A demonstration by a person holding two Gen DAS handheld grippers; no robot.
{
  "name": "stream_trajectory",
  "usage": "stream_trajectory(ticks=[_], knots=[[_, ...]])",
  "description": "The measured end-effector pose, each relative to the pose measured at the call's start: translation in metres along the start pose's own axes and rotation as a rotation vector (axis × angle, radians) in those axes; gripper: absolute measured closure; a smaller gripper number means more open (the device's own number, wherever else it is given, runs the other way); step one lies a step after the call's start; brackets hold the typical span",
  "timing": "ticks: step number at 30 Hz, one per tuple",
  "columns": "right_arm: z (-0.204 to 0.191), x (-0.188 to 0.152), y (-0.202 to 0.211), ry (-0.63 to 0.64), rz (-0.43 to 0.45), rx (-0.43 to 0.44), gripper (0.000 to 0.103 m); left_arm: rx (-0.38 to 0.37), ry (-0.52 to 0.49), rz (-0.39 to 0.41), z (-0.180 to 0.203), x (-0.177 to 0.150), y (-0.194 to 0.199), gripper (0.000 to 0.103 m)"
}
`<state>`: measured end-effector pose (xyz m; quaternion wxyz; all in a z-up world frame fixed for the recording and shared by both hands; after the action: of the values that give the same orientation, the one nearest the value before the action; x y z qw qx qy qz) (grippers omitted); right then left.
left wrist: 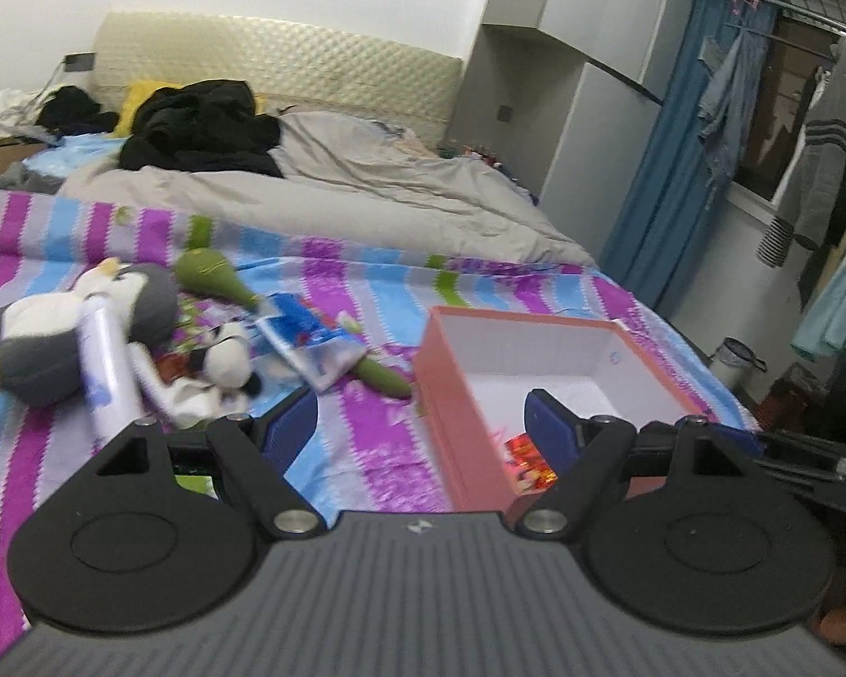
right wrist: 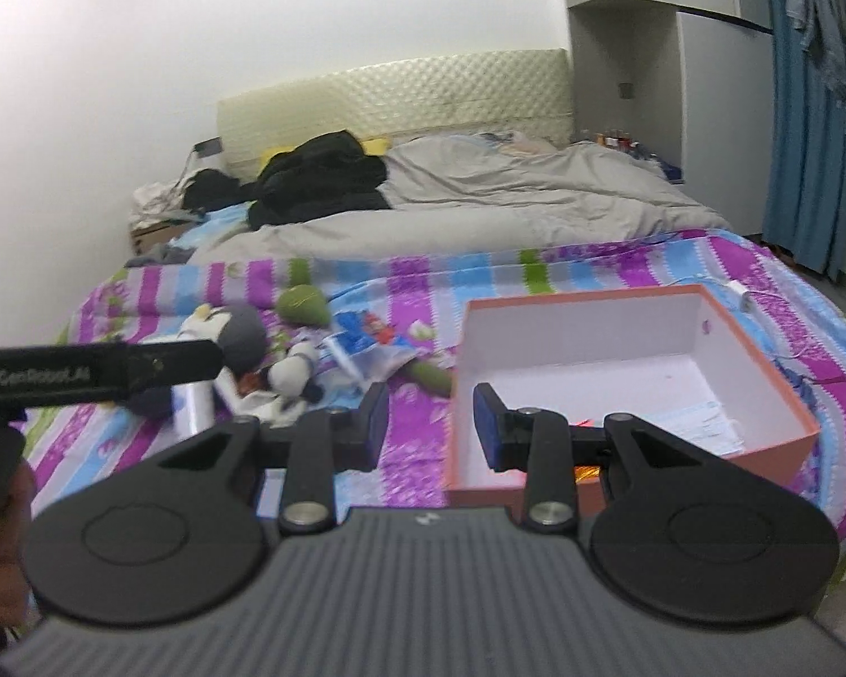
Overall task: Organize soft objects
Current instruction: 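Withdraw both tools from the box back toward the toys on the bed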
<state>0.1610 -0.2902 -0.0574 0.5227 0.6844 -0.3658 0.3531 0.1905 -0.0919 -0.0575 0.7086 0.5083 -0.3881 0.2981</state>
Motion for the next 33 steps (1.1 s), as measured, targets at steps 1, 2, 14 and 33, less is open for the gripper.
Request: stream_trajectory(ticks=[1, 2, 14, 33], knots=[[-0.006, -0.005, -0.001, 0.006, -0.001, 0.011, 0.067, 0.01, 0.007, 0.0, -0.007, -0.005, 0.004, 0.019], [-0.013, -0.011, -0.001, 0.013, -0.002, 0.022, 0.067, 0.021, 0.016, -0.003, -0.014, -0.01, 0.007, 0.019], [-0.05, -0.072, -0.017, 0.041, 0.014, 0.091, 0.067, 0.107, 0.045, -0.036, -0.066, -0.077, 0.006, 0.019], [-0.057, -0.115, -0.062, 0.055, 0.063, 0.077, 0.067, 0.129, 0.045, -0.072, -0.106, -0.118, -0.056, 0.019]])
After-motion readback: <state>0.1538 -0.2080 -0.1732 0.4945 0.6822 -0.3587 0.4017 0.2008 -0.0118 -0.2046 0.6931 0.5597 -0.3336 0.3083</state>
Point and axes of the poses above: each gripper's, at about its wrist camera, not at the fingertips, and y roughly against the way its jaws point, z to its right, x to its top, the point moved 8 cm from there along -y, roughly the way its jaws point, and after that the axes turned 4 degrees about -y, right-handed, at the moved point
